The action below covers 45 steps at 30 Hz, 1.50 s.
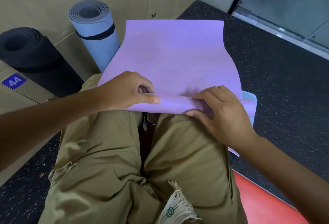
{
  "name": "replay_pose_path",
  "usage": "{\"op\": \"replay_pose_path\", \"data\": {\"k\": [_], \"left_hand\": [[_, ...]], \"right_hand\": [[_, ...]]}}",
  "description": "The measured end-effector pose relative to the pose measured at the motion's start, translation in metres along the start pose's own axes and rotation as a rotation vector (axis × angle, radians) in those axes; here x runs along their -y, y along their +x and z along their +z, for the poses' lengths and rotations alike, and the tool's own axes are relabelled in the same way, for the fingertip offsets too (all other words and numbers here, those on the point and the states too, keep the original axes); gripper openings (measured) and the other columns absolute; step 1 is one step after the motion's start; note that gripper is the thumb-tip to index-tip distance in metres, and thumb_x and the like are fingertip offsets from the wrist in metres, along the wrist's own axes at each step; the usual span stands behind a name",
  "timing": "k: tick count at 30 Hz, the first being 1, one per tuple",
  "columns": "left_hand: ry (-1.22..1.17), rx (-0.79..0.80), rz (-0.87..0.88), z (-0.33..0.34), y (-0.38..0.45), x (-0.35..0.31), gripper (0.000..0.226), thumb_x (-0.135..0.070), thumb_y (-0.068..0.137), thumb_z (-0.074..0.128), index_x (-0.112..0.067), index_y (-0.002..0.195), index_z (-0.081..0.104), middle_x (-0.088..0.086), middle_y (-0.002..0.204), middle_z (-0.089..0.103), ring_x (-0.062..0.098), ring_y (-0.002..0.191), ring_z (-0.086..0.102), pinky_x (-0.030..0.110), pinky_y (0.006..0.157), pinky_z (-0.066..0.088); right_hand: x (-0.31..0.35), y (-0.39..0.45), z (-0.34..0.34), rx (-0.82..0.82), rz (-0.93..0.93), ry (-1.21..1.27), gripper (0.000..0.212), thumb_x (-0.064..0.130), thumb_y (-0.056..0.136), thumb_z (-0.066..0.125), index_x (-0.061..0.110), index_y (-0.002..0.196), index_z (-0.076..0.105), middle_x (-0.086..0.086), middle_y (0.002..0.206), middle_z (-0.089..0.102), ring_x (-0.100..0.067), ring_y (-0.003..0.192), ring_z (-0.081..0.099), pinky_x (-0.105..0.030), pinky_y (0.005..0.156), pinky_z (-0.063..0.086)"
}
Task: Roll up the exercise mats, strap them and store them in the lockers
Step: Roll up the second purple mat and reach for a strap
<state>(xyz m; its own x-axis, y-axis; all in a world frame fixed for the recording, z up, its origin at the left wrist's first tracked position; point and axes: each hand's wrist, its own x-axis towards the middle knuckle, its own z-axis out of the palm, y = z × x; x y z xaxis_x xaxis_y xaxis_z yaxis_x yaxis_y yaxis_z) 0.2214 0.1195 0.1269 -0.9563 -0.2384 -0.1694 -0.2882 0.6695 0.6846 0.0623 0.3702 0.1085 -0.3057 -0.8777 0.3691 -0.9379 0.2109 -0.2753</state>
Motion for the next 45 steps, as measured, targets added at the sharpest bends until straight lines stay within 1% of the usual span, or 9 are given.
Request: {"op": "replay_pose_path", "data": {"k": [4,8,12,17,24,33,37,41,45], "left_hand": [[-0.075,-0.126,0.061,0.003,0.002,-0.005,0.027,-0.050,0.078,0.084,-0.027,0.088,0.075,-0.009,0.085,0.073,0.010,0.081,0.066,0.034,0.083,0.054],[0.137,-0.305,0.258,0.012,-0.004,-0.009,0.027,-0.049,0.089,0.068,-0.023,0.091,0.072,-0.012,0.088,0.068,0.010,0.084,0.063,0.033,0.078,0.051],[0.384,-0.449,0.324,0.030,-0.014,-0.002,0.044,-0.050,0.096,0.055,-0.013,0.103,0.077,-0.002,0.092,0.069,0.023,0.083,0.066,0.039,0.069,0.054],[0.501,-0.355,0.297,0.029,-0.013,0.001,0.062,-0.070,0.089,0.051,-0.016,0.110,0.072,-0.004,0.095,0.064,0.021,0.085,0.063,0.034,0.066,0.051],[0.377,-0.212,0.239,0.012,0.003,0.003,0.061,-0.077,0.087,0.044,-0.026,0.108,0.072,-0.014,0.097,0.065,0.011,0.089,0.061,0.037,0.079,0.051],[0.110,-0.017,0.009,-0.014,0.028,-0.006,0.052,-0.076,0.072,0.059,-0.030,0.087,0.077,-0.014,0.085,0.074,0.008,0.086,0.067,0.042,0.086,0.053],[0.084,-0.179,0.100,-0.012,0.028,-0.006,0.041,-0.064,0.078,0.073,-0.030,0.100,0.076,-0.017,0.093,0.072,0.004,0.092,0.065,0.034,0.086,0.053],[0.309,-0.413,0.252,0.006,0.019,-0.001,0.047,-0.061,0.091,0.055,-0.024,0.109,0.078,-0.011,0.099,0.070,0.012,0.092,0.065,0.041,0.078,0.055],[0.529,-0.483,0.319,0.023,0.012,0.006,0.062,-0.065,0.093,0.051,-0.014,0.120,0.074,0.000,0.098,0.068,0.026,0.082,0.065,0.038,0.068,0.054]], "right_hand": [[-0.011,0.008,0.000,0.036,0.067,0.123,0.040,0.051,0.091,0.065,0.014,0.104,0.071,0.001,0.095,0.067,-0.020,0.088,0.055,-0.026,0.080,0.042],[-0.020,0.019,-0.006,0.120,0.173,0.247,0.028,0.043,0.086,0.078,0.018,0.097,0.071,0.009,0.087,0.063,-0.006,0.084,0.048,-0.008,0.076,0.036],[-0.023,0.030,-0.015,0.241,0.270,0.406,0.018,0.037,0.085,0.080,0.029,0.089,0.064,0.022,0.078,0.060,0.004,0.078,0.055,-0.009,0.072,0.040],[-0.030,0.044,-0.018,0.356,0.352,0.557,0.017,0.039,0.086,0.079,0.026,0.080,0.070,0.023,0.069,0.060,-0.003,0.064,0.050,-0.014,0.067,0.040],[-0.022,0.028,-0.003,-0.006,0.207,0.297,0.021,0.040,0.089,0.076,0.020,0.091,0.071,0.007,0.088,0.065,-0.013,0.085,0.053,-0.022,0.078,0.043],[-0.025,0.027,0.006,-0.035,0.175,0.147,0.041,0.053,0.094,0.058,0.017,0.108,0.073,0.002,0.097,0.070,-0.017,0.090,0.056,-0.028,0.084,0.044],[-0.028,0.044,-0.001,0.089,0.298,0.264,0.025,0.047,0.094,0.067,0.025,0.103,0.074,0.006,0.095,0.071,-0.012,0.091,0.058,-0.027,0.083,0.045],[-0.033,0.058,-0.010,0.229,0.423,0.513,0.018,0.041,0.090,0.074,0.023,0.087,0.073,0.008,0.078,0.067,-0.004,0.068,0.053,-0.020,0.069,0.044],[-0.043,0.071,-0.016,0.370,0.508,0.605,0.022,0.042,0.089,0.075,0.020,0.087,0.076,-0.013,0.091,0.067,-0.006,0.073,0.050,-0.023,0.073,0.040]]}}
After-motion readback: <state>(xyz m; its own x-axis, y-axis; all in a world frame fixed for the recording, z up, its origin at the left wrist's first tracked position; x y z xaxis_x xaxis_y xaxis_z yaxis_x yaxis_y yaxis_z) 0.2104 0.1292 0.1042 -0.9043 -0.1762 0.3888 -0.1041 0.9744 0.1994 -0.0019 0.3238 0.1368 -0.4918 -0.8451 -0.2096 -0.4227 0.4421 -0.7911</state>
